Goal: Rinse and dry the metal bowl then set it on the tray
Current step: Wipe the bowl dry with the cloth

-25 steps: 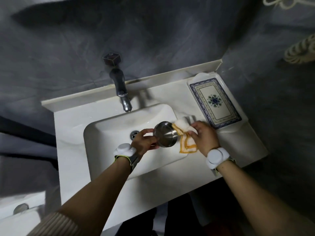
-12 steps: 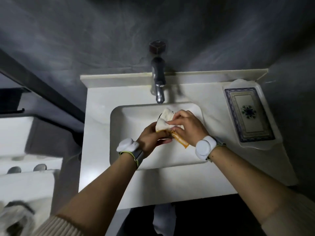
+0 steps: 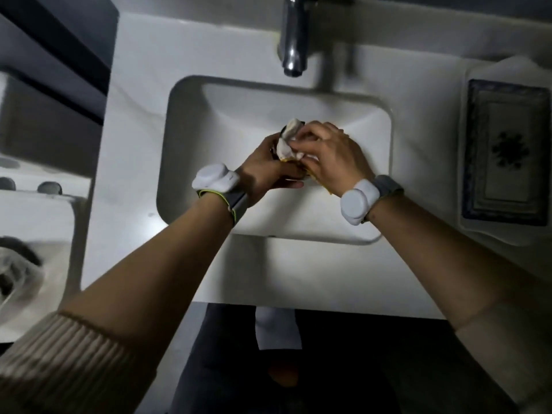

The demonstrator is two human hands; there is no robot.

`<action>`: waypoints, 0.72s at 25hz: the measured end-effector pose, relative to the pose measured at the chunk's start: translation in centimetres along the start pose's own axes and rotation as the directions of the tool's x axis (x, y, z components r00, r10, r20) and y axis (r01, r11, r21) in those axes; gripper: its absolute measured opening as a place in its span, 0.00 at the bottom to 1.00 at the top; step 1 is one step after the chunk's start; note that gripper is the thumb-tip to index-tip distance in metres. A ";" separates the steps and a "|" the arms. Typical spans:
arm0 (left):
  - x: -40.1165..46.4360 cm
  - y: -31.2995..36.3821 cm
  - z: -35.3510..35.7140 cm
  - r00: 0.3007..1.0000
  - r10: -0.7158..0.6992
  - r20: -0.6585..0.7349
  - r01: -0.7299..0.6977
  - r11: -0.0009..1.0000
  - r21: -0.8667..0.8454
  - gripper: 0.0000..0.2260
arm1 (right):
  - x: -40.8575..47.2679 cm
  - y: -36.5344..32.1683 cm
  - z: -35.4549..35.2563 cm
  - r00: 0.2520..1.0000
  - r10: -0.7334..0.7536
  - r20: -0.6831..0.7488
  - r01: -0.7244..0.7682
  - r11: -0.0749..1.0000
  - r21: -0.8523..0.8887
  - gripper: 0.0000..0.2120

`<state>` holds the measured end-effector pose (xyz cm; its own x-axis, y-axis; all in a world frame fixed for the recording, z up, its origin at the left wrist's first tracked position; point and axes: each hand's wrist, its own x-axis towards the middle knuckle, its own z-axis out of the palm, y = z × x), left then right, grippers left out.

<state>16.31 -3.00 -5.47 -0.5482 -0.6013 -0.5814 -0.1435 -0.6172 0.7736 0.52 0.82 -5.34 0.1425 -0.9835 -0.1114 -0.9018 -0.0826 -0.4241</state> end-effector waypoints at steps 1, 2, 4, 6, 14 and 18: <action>0.5 -0.4 -0.2 1.000 0.001 -0.004 -0.001 1.000 -0.006 0.21 | 0.2 0.5 0.5 1.000 -0.011 0.003 0.011 1.000 -0.006 0.16; 1.4 -0.9 -0.3 1.000 0.001 -0.011 -0.001 1.000 -0.010 0.21 | 0.6 1.1 1.1 1.000 -0.020 -0.005 0.020 1.000 -0.012 0.16; 2.9 -1.2 -1.0 1.000 -0.015 0.001 0.015 0.999 -0.034 0.24 | 1.5 2.3 1.7 0.999 -0.038 -0.038 0.038 0.999 -0.013 0.16; 4.2 -1.1 -1.7 1.000 -0.016 0.013 0.017 0.999 -0.038 0.23 | 2.4 3.5 2.4 0.995 -0.057 -0.079 0.055 0.998 -0.021 0.15; 7.0 -0.9 -2.5 0.992 -0.012 -0.129 0.006 0.999 -0.049 0.21 | 4.4 5.1 3.6 0.972 -0.137 -0.189 0.136 0.991 -0.017 0.12; 7.8 -1.2 -2.9 0.995 0.060 -0.082 -0.062 0.998 -0.014 0.12 | 5.0 6.0 3.9 0.951 -0.179 -0.252 0.173 0.984 -0.048 0.10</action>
<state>14.56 -8.40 -11.61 -0.4868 -0.6767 -0.5523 -0.0976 -0.5862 0.8043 -2.54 -3.92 -11.95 0.1944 -0.9610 0.1964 -0.8822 -0.2589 -0.3932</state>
